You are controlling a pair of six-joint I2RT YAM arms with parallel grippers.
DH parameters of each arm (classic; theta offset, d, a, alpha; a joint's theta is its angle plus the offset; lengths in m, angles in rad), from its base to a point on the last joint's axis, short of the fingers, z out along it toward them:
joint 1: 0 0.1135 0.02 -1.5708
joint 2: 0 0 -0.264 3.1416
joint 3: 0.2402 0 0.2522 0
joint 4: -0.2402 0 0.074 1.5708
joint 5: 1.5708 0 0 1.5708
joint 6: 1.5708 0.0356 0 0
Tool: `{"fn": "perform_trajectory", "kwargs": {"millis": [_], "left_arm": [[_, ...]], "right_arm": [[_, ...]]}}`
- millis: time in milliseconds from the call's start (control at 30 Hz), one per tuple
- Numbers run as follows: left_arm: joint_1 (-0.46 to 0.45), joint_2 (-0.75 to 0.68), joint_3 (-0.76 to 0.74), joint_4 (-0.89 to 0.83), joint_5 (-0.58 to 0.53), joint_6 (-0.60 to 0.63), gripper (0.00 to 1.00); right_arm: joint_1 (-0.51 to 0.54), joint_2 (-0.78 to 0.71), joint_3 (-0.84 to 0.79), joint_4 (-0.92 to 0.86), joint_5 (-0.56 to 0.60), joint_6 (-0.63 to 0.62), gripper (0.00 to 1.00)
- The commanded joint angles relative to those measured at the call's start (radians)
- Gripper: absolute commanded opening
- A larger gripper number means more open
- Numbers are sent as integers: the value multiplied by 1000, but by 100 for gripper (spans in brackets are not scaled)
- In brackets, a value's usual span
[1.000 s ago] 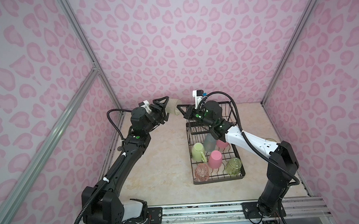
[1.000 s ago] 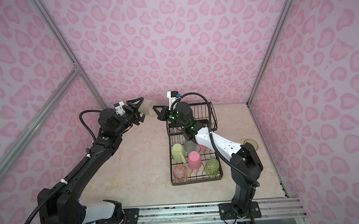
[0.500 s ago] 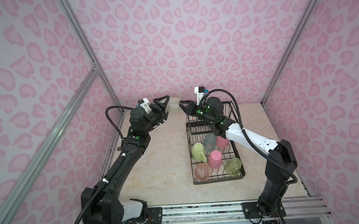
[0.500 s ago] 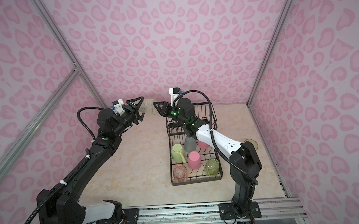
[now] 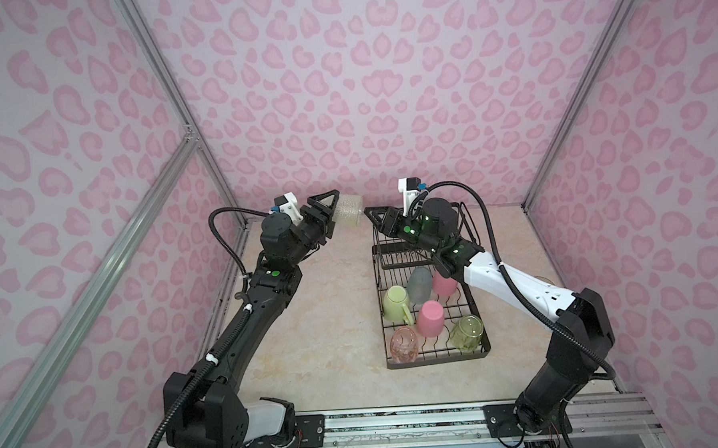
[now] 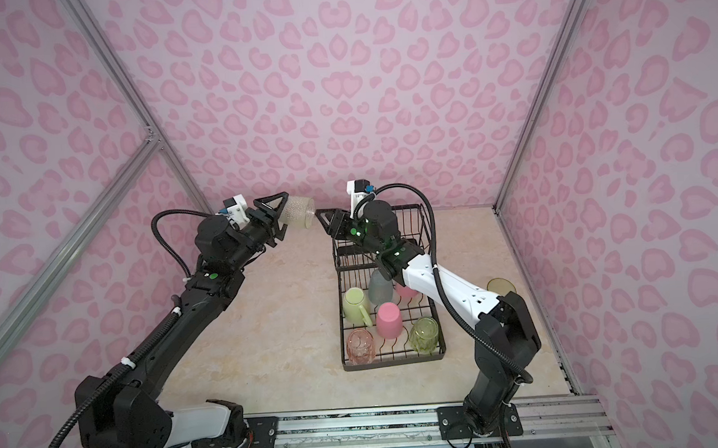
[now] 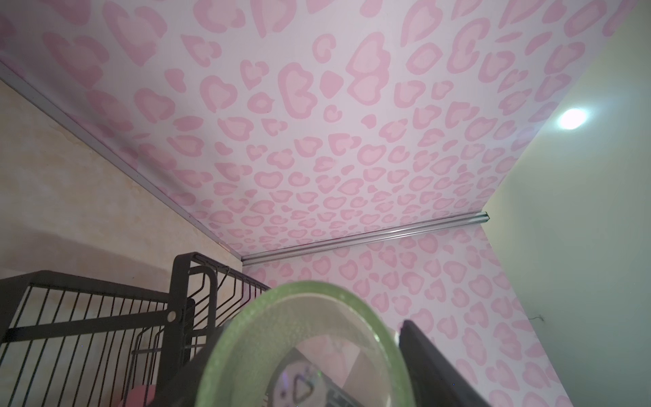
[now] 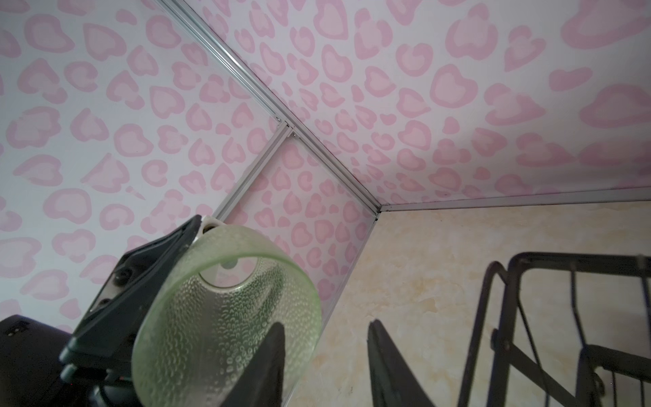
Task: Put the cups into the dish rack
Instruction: 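Close the left gripper on the textured cup and open the right gripper off it, then carry the textured cup over the upper tier with the left gripper while the right withdraws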
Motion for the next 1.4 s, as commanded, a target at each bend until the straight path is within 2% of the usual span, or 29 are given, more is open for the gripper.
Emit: {"fn": "perform_trajectory", "kwargs": {"millis": [0,267,567,733,833,1000,1367], "left_arm": [[2,0,22,6,-37,93,62],[-11,25,82,-59,-54,244,62],[-129,69,205,-195,-109,516,62],[-257,100,322,-322,-216,748,62],[-321,137,385,-390,-269,861,62],[-380,223,473,-492,-327,969,62],[-518,359,582,-583,-572,1148,62]], "right_arm": [[-12,-36,-31,-26,34,-50,39],[-80,-141,-83,-160,89,-102,39],[-185,-277,-96,-412,199,-190,39],[-290,-360,-114,-560,289,-204,38],[-367,-417,-159,-585,281,-192,38],[-456,-497,-232,-602,250,-173,38],[-472,-568,-325,-630,258,-187,37]]}}
